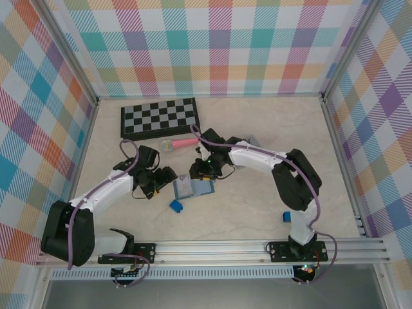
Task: Take the credit cards out of the card holder
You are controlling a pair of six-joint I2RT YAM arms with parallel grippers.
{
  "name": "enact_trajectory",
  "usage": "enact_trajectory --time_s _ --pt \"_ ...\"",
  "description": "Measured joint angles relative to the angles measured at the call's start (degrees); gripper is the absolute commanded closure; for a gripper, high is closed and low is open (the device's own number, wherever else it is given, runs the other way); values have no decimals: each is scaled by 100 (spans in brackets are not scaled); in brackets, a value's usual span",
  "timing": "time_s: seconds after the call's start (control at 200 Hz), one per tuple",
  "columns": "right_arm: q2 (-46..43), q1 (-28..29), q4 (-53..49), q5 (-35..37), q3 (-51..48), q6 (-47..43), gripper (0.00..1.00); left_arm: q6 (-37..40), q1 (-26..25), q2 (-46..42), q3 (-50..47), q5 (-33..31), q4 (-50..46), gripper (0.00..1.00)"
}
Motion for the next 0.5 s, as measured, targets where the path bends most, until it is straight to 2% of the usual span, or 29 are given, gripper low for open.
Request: enact_trajectory --time_s 0.225,0.5 --pt "675 26 -26 -101 588 98 69 -26 4 42 -109 354 400 37" --pt "1012 26 -153 -107 861 0 73 166 4 619 -61 761 579 61"
